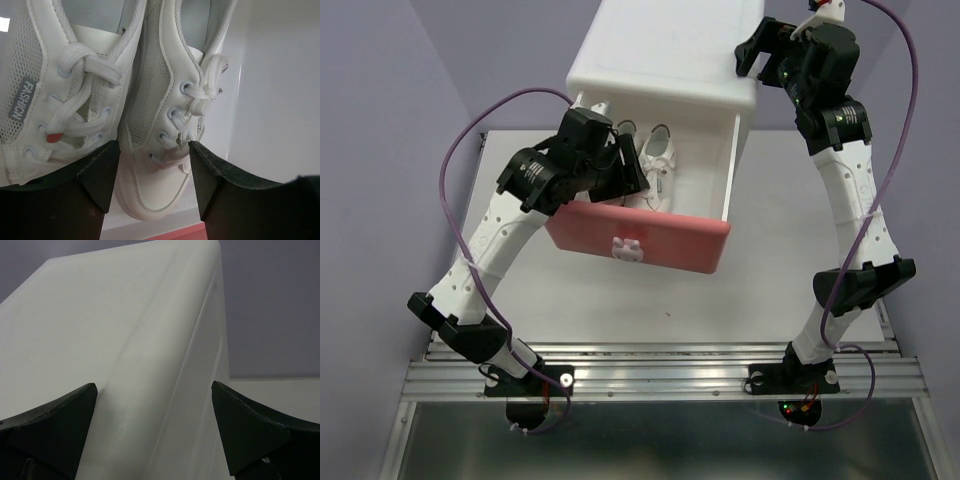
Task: Place and organize the shoes in the shoe cabinet
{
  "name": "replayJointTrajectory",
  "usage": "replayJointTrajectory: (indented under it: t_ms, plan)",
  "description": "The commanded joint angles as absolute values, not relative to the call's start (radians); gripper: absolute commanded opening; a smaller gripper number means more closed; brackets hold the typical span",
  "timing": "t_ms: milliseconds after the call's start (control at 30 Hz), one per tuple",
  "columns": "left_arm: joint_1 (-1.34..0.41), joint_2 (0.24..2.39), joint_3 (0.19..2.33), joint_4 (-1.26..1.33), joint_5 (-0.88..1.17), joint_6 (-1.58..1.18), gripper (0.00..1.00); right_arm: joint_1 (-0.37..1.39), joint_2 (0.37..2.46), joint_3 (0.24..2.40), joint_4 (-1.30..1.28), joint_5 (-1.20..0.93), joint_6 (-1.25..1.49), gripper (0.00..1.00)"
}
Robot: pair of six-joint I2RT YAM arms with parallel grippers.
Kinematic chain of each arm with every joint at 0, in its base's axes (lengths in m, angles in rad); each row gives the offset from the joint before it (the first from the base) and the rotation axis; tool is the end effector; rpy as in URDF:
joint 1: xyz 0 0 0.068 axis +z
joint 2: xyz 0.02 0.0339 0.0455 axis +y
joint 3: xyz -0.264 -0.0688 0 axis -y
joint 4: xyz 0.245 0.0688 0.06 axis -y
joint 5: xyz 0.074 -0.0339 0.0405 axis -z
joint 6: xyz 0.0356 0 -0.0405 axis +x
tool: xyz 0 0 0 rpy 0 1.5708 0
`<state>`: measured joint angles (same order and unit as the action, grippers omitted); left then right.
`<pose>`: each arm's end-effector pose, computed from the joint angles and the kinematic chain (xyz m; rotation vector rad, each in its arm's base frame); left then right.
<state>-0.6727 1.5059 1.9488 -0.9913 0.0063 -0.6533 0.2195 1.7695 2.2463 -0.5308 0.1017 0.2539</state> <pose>0.2283 -0.1822 0.4790 0.0255 2.2229 -0.7730 0.3634 0.0774 0.5321 0.1066 1.6284 0.2815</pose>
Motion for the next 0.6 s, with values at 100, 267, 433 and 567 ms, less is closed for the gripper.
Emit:
replayJointTrajectory:
  t_ms: [100, 267, 433, 567]
  plan:
    - [-0.663, 1.471, 2.086, -0.991, -0.005, -0.638, 0.77, 0.206, 1.855, 2.151, -0.951, 0.173, 0.127, 1.0]
    - [-0.663, 1.471, 2.202, -0.899, 0.057, -0.601, 0.86, 0.206, 1.856, 2.166, -0.946, 0.144, 0.14, 1.0]
    - [-0.658, 1.438, 2.266, -0.853, 0.011, -0.552, 0.99, 0.206, 1.845, 2.161, -0.934, 0.13, 0.143, 1.0]
    - [-0.65, 1.365, 2.225, -0.77, 0.041, -0.491, 0.99, 0.206, 1.835, 2.131, -0.922, 0.097, 0.135, 1.0]
